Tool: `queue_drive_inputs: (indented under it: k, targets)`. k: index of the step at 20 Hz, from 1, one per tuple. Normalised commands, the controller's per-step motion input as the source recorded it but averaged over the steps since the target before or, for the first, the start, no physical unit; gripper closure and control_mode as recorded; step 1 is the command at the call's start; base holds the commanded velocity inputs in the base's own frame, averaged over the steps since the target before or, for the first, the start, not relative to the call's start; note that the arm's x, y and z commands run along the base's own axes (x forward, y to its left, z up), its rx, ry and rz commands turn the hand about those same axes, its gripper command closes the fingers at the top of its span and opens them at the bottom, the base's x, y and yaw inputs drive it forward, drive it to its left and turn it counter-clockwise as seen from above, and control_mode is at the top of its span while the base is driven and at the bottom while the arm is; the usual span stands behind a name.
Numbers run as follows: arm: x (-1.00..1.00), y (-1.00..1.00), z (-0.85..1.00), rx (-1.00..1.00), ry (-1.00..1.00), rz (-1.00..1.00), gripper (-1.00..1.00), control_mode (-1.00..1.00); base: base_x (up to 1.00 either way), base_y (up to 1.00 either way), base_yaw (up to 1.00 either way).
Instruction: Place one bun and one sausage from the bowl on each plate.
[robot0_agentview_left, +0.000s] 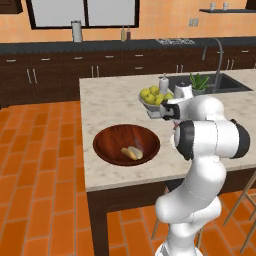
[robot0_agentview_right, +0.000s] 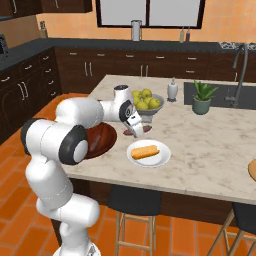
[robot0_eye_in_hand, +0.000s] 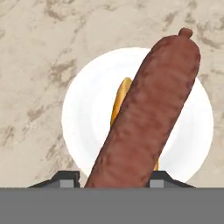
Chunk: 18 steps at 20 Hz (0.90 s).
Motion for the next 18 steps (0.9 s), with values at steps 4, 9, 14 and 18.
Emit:
queue_drive_inputs:
  k: [4,9,14,18]
  targets:
    - [-0.47,-1.0,-0.37,0.08,0.09,-0.14,1.0,-1.0,0.0,0.0,0.0]
    - [-0.03,-0.75,-0.57,0.09,0.06,-0.01,1.0,-1.0,0.0,0.0,0.0]
    - [0.04,-0.23,-0.68,0.08,0.0,0.06,1.0,-1.0,0.0,0.0,0.0]
    - [0.35,-0.01,-0.47,0.04,0.0,0.3,1.0,-1.0,0.0,0.0,0.0]
